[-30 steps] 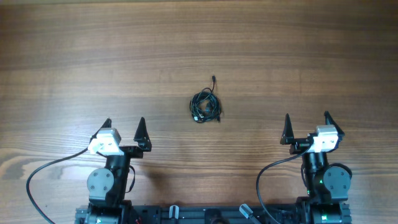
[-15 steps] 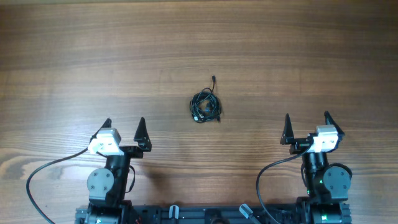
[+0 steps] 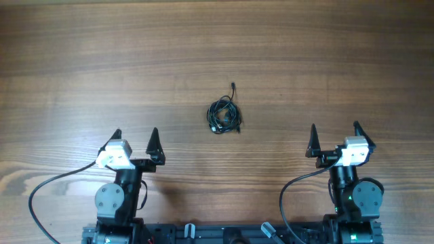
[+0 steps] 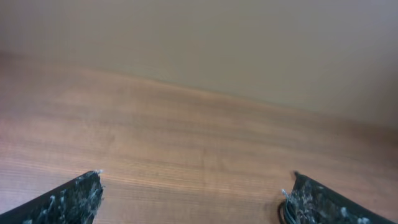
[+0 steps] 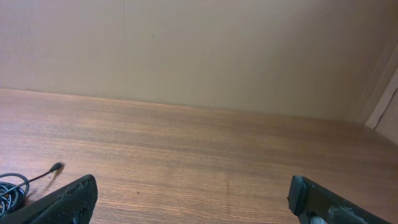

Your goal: Untangle cables

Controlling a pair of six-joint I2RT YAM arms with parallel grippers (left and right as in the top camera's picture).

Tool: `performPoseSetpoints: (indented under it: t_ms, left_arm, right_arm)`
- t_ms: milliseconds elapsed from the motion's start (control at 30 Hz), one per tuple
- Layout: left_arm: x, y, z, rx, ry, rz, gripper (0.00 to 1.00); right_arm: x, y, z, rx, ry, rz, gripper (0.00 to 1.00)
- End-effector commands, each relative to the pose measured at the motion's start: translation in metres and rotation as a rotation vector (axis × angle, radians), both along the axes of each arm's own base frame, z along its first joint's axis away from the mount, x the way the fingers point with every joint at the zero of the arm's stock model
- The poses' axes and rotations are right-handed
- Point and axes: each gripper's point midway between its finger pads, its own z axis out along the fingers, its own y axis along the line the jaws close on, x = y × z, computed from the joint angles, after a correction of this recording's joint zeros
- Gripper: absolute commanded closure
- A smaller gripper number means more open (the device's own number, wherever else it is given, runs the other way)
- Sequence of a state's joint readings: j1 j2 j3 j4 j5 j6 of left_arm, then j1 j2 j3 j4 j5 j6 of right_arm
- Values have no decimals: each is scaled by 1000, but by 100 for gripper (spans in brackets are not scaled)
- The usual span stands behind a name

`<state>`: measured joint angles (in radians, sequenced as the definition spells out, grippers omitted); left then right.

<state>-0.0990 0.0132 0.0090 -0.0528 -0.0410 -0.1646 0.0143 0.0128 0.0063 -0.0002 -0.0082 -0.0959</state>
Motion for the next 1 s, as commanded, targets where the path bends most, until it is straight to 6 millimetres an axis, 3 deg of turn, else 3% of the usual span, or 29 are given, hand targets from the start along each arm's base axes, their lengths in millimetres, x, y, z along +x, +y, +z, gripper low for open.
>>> performPoseSetpoints:
  t_ms: [0,67,100,200,300,400,467,500,567,600,667,700,767,867,967]
  left_arm:
    - [-4,-12,52,-23,-213,-66,0]
    - [-17,-8,101,-9,-425,-47,0]
    - [-35,-6,138,-18,-591,-44,0]
    - [-72,0,195,-8,-829,-21,0]
    - [-70,1,216,5,-742,-17,0]
    - [-53,8,223,80,-474,38,0]
    - [-39,20,220,139,-240,103,0]
    - [-24,25,208,165,-42,125,0]
    - [-6,18,195,182,136,74,0]
    - [4,5,187,182,212,0,0]
    - [26,-39,171,121,312,-245,0]
    - [29,-65,157,76,368,-401,0]
    - [34,-92,137,12,449,-563,0]
    - [68,-100,92,-161,643,-546,0]
    - [87,-102,58,-393,816,-441,0]
  right_arm:
    - [0,4,1,-8,-8,21,0]
    - [0,4,1,-9,-8,21,0]
    - [0,4,1,-9,-8,21,0]
    - [0,4,1,-9,-8,21,0]
    - [0,4,1,-9,-8,21,0]
    - [0,4,1,-8,-8,21,0]
    - [0,4,1,-9,-8,21,0]
    - [0,4,1,-8,-8,21,0]
    - [0,4,1,-9,-8,21,0]
    - [0,4,1,-9,-8,21,0]
    - [0,4,1,-9,-8,21,0]
    - [0,4,1,-9,-8,21,0]
    - [0,4,1,-9,-8,21,0]
    - [0,4,1,-9,-8,21,0]
    - [0,4,1,-9,-8,21,0]
